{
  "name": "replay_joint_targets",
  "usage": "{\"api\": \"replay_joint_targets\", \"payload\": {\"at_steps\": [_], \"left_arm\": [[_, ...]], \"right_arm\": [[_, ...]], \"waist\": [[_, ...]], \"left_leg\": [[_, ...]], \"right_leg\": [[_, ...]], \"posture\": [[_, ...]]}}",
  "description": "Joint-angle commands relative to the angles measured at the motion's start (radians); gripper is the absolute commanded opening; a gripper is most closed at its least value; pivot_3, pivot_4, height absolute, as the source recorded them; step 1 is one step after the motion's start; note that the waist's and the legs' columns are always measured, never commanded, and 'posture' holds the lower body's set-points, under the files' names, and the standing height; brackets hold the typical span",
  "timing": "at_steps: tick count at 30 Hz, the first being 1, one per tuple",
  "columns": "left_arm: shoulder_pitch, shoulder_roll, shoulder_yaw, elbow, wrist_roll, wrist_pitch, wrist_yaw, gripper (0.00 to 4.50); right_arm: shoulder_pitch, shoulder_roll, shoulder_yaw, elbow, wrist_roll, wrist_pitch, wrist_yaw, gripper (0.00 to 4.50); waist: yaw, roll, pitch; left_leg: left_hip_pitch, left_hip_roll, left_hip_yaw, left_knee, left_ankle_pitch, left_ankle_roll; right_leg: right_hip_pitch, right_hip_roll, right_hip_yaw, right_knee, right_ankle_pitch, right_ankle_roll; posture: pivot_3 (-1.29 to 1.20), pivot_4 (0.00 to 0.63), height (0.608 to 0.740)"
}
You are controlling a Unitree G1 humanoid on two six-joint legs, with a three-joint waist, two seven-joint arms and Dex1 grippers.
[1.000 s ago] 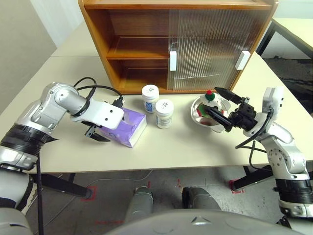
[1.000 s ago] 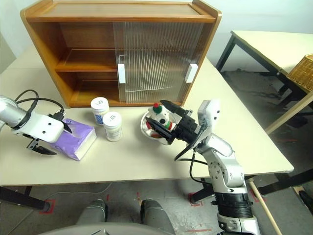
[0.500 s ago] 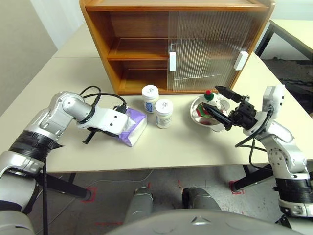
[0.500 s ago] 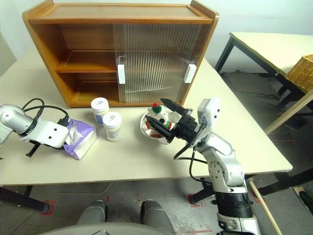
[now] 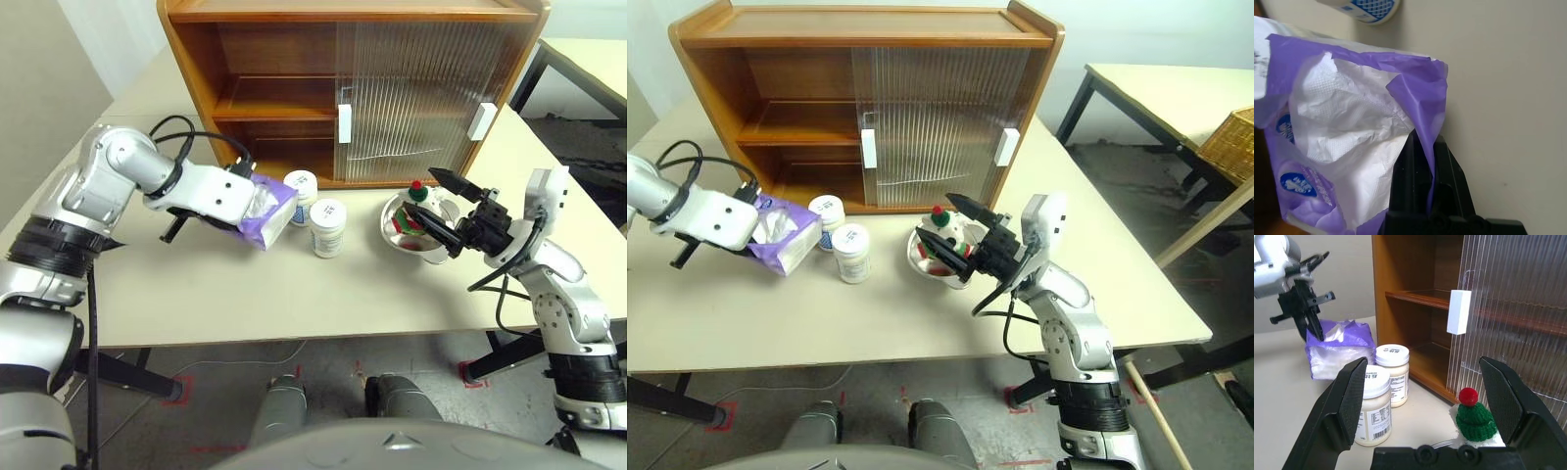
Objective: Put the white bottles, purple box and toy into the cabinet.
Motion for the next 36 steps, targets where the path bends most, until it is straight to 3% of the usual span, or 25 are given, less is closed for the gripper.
{"api": "replay_joint_targets", "payload": {"at_steps": [1,6,13,28,36], "left_arm": [[-0.063,0.045,-0.056,-0.070,-0.097,0.117,-0.011,0.02],[-0.191,0.114,-0.158,-0.163,-0.273,0.318,-0.011,0.02],[-0.350,0.120,-0.270,-0.076,-0.292,0.357,-0.011,0.02],[-0.614,-0.155,-0.284,0.459,-0.055,0.171,-0.011,0.02],[-0.708,-0.308,-0.216,0.757,0.100,0.083,0.047,0.02]], "right_arm": [[-0.010,0.003,0.008,0.007,-0.011,-0.006,0.003,4.50],[-0.015,0.018,0.017,0.013,-0.022,-0.011,-0.003,4.50],[-0.018,0.030,0.023,0.018,-0.031,-0.017,-0.007,4.50],[-0.020,0.036,0.018,0.037,-0.036,-0.031,0.001,4.50],[-0.014,0.048,0.020,0.029,-0.041,-0.035,-0.009,4.50]], "waist": [[0.000,0.000,0.000],[0.001,-0.001,0.000],[0.001,0.000,-0.001],[0.008,0.000,-0.001],[0.015,-0.002,-0.001]], "left_leg": [[0.000,0.000,0.000,0.000,0.000,0.000],[0.000,-0.001,0.003,0.002,0.000,0.000],[0.001,-0.001,0.002,0.002,0.000,0.000],[-0.003,-0.001,-0.002,0.007,0.000,0.000],[-0.006,-0.002,-0.001,0.011,0.000,0.001]], "right_leg": [[0.000,0.000,0.000,0.000,0.000,0.000],[0.000,0.001,-0.005,0.000,0.000,0.001],[0.002,0.000,-0.004,0.000,0.000,0.001],[0.002,0.000,0.002,-0.002,-0.001,0.004],[0.002,-0.001,0.002,-0.004,0.000,0.008]], "posture": [[0.10,0.044,0.740],[0.10,0.043,0.740],[0.10,0.040,0.740],[0.09,0.042,0.740],[0.08,0.043,0.740]]}}
